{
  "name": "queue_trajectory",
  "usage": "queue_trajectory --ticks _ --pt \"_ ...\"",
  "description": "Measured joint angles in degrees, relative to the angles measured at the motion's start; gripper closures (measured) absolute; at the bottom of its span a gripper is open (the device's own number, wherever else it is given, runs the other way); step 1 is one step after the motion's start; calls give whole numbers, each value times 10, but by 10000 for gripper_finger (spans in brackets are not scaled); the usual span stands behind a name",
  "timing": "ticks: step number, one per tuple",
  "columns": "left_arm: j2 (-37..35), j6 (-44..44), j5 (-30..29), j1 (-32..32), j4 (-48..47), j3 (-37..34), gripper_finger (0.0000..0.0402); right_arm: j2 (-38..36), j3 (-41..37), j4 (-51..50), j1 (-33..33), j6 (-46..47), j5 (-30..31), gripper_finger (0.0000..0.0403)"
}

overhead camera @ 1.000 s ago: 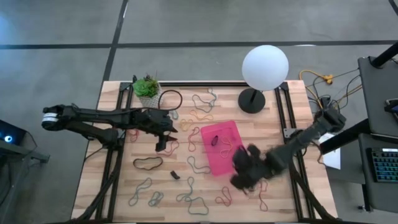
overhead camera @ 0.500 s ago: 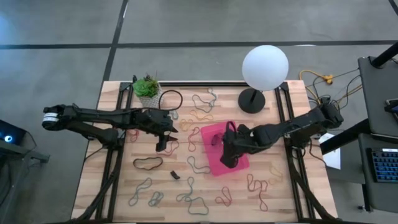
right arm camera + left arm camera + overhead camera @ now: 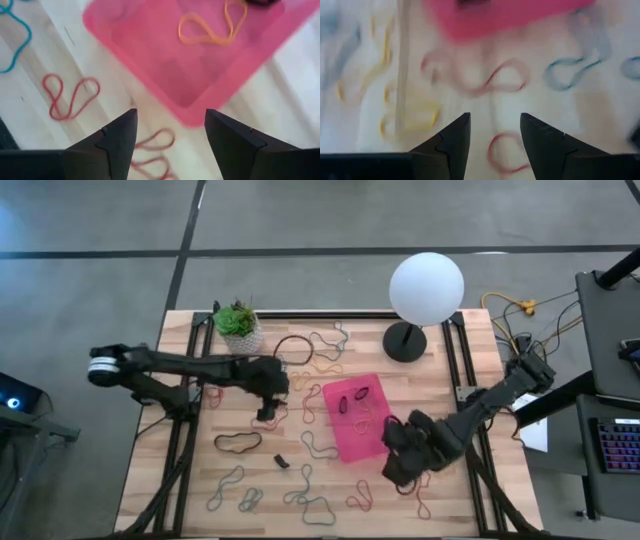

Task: Pick and place rubber bands into bin
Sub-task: Put the yellow rubber band into the pink bin

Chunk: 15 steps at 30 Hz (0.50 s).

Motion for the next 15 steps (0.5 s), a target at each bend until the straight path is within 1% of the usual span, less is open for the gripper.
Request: queue_trajectory --ticks 3,7,11,14,15 --pt "53 -32 -3 36 -52 9 245 1 -11 -2 20 70 0 183" --pt "65 -33 -2 46 -127 12 245 8 -20 -3 31 111 2 183" --pt "30 -46 -1 43 -164 0 245 15 -29 -7 34 105 4 183" --pt "-16 -11 -5 41 -141 -28 245 24 -39 -10 33 86 16 183" --pt "-29 -8 -16 41 -125 -43 245 26 -41 -10 32 79 17 183"
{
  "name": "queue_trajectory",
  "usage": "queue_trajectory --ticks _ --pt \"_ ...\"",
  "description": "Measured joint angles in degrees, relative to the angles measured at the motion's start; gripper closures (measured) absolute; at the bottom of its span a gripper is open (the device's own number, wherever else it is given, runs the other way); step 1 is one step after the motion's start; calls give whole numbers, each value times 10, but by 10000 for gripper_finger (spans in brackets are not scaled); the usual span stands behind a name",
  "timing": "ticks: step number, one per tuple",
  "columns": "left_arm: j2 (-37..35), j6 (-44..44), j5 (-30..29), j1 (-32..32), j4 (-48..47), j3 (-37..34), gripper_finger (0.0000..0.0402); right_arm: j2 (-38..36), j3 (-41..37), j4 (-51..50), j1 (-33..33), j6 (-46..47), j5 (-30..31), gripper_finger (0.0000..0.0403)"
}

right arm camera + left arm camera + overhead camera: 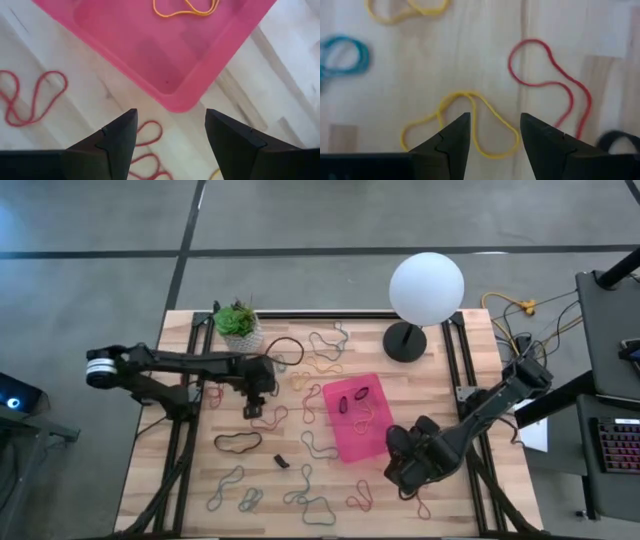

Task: Pick and place rubber bands into bin
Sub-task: Put the yellow rubber band into the pink bin

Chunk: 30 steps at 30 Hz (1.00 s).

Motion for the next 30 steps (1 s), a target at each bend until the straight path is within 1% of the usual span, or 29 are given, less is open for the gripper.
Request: queue_trajectory --ticks 1,3,6,9,10,11,13,14,16,19,21,24,28,30 --pt "-9 -10 -12 4 9 -15 245 1 -4 1 0 -10 0 183" --pt "-16 -62 -9 16 24 -34 245 1 -12 0 0 -20 0 183" --pt "-17 -185 2 21 44 -55 245 1 -25 -1 -1 -6 0 183" --pt "-14 -286 -7 11 93 -60 245 1 -35 -1 -1 11 3 183" --pt "-10 -307 -16 6 119 -59 245 1 -41 2 -1 18 4 183" --pt "-7 -309 -24 2 139 -55 245 1 -46 2 -1 25 6 183" --pt "-6 -262 -53 -7 134 -42 245 1 -56 1 -1 39 8 183" --pt "-6 -217 -63 -10 133 -33 245 1 -59 3 -1 43 9 183" --pt "-5 -89 -66 -12 131 -24 245 1 -63 1 -1 40 9 183" --pt "-8 83 -61 -7 75 -27 245 1 -65 3 0 26 6 183" --pt "-8 157 -45 6 41 -29 245 1 -65 1 0 21 -2 183" --pt "5 212 -19 23 47 -36 245 1 -65 2 0 21 -3 183" --pt "40 217 -6 43 91 -33 245 1 -65 3 0 19 -4 183" --pt "63 217 0 46 96 -25 245 1 -66 3 0 18 -5 183"
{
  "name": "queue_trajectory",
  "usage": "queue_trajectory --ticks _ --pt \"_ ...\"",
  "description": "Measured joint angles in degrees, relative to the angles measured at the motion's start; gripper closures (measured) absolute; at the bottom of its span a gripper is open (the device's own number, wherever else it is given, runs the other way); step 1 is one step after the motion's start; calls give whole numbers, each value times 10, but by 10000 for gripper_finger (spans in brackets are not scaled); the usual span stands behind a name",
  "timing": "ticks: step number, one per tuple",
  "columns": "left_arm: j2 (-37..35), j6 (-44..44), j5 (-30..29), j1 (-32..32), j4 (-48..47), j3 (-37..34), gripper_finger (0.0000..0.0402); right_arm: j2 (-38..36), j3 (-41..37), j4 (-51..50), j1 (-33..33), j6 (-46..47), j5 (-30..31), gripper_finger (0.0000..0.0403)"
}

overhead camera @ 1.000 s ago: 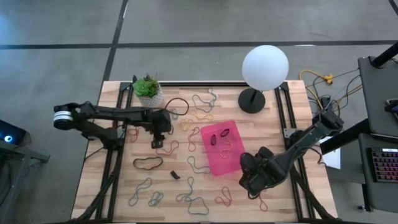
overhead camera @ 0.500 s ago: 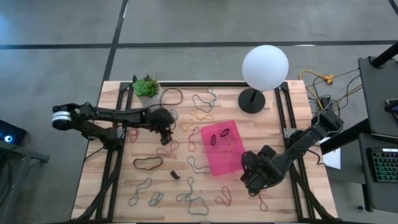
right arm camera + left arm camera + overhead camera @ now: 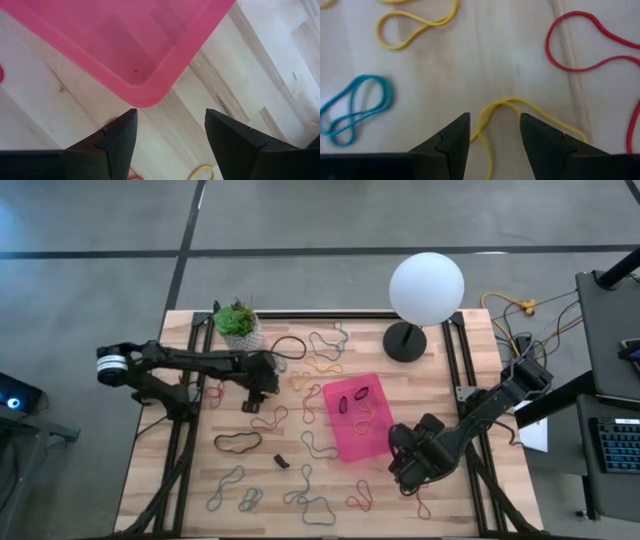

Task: Pick and place rubber bands into bin
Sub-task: Put the yellow rubber band into the pink bin

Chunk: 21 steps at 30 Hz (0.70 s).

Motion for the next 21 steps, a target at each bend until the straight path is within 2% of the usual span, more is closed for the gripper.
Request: queue_trajectory --ticks 6,10,15,19,21 --pt "72 6 34 6 -22 29 254 0 0 0 0 1 -1 183" --pt "102 4 41 7 -39 32 298 0 0 0 0 2 -2 183" --pt "103 6 40 7 -46 21 388 0 0 0 0 2 -2 183" --pt "93 -62 45 7 -85 30 399 0 0 0 0 1 1 183" --pt "63 -103 53 0 -104 46 401 0 0 0 0 0 2 183"
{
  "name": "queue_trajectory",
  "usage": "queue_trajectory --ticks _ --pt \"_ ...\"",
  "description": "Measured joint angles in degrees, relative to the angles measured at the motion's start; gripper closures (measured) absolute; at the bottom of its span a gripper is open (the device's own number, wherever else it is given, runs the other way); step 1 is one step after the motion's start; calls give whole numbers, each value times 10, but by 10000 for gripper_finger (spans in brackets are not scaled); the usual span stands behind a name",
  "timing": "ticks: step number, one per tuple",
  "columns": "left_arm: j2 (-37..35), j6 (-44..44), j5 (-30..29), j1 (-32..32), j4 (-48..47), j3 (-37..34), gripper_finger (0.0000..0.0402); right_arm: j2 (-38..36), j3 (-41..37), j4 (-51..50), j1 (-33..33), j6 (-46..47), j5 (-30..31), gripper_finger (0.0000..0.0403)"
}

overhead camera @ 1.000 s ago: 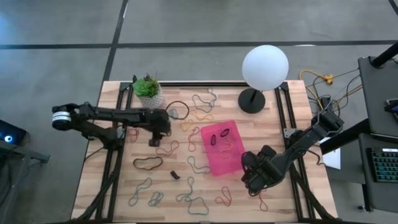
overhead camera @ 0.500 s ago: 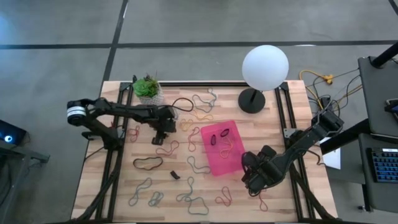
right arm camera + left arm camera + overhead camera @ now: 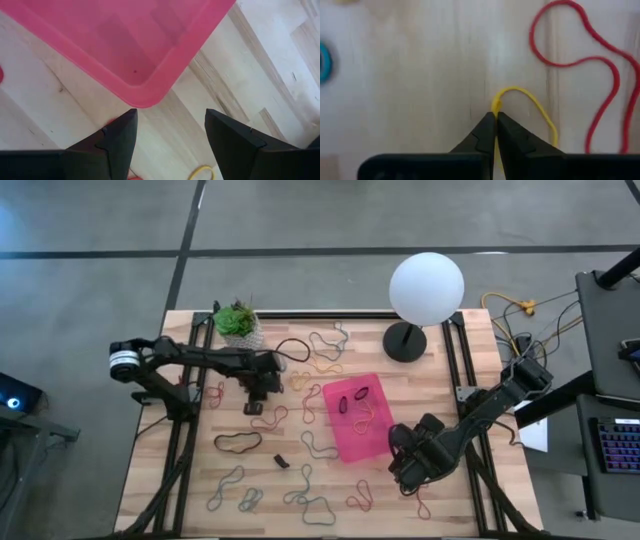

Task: Pick and place rubber bands into bin
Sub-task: Put the yellow rubber band into the pink bin

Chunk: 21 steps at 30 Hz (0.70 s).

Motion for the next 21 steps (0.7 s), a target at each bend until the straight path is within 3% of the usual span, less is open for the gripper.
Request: queue_trajectory --ticks 3,7,10,13,21 --pt "-54 -34 32 -15 -23 34 401 0 0 -1 0 0 0 183" --pt "-118 -47 67 -14 36 122 402 -1 -2 0 0 -4 2 183" --pt "-124 -48 82 -16 125 180 402 -1 -4 -1 0 -10 3 183" --pt "-93 -48 99 -15 170 229 402 -1 -6 0 0 -10 4 183" --pt "97 -70 174 -72 200 336 401 -1 -4 0 0 27 -1 183"
